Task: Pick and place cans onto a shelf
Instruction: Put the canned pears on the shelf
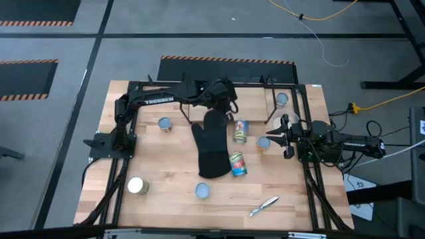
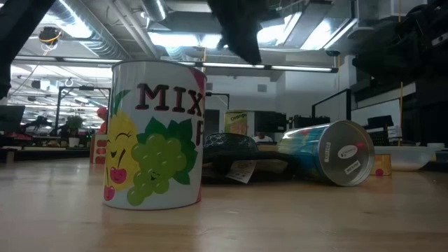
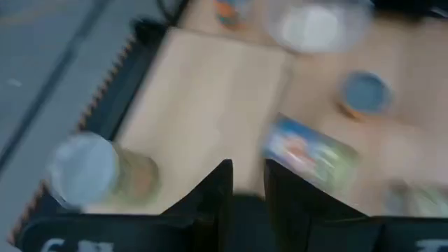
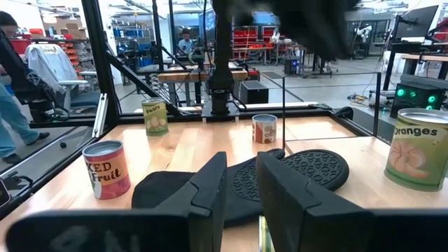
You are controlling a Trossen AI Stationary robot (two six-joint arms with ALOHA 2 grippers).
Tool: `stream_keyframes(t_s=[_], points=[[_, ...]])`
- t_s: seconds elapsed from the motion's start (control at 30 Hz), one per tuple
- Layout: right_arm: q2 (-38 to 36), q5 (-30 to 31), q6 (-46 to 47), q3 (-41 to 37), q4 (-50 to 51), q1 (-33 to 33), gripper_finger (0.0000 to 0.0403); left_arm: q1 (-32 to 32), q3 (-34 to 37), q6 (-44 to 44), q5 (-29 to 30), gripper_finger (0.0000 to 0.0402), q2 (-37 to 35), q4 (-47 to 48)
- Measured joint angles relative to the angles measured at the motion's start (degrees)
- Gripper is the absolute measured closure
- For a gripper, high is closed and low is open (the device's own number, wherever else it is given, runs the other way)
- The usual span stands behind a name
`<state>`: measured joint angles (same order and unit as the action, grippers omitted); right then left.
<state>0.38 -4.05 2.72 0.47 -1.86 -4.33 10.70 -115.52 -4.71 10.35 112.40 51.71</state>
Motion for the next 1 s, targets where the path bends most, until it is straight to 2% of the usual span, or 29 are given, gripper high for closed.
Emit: stream_keyframes(t_s=[0.23, 0.37, 0.5, 0.6, 0.73, 0.9, 1.0], points=[[0.0, 0.0, -0.1, 0.0, 0.0, 0.0, 0.0319, -8.5, -8.5, -8.9, -5.9, 0.0327, -0.1, 17.2], [0.0, -0.1, -0.1, 0.0, 0.0, 0.0, 0.0319, -14.1, -9.3, -12.9, -8.6, 0.0327, -0.1, 21.5], [0.0, -0.1, -0.1, 0.0, 0.0, 0.0, 0.0319, -20.1, -9.2, -19.4, -8.5, 0.0327, 0.0, 24.8], [0.0, -0.1, -0.1, 0.0, 0.0, 0.0, 0.0319, -24.4, -9.2, -28.6, -7.5, 0.0327, 0.0, 28.7], [0.0, -0.1, -0.1, 0.0, 0.0, 0.0, 0.0319, -30.3, -9.2, -45.4, -3.9, 0.0327, 0.0, 38.2], [0.0, 0.0, -0.2, 0.0, 0.0, 0.0, 0.0319, -36.6, -5.9, -60.1, -3.9, 0.0327, 0.3, 38.1], [0.0, -0.1, -0.2, 0.0, 0.0, 0.0, 0.0319, -39.2, -1.7, -67.2, -5.8, 0.0327, -0.1, 38.5]])
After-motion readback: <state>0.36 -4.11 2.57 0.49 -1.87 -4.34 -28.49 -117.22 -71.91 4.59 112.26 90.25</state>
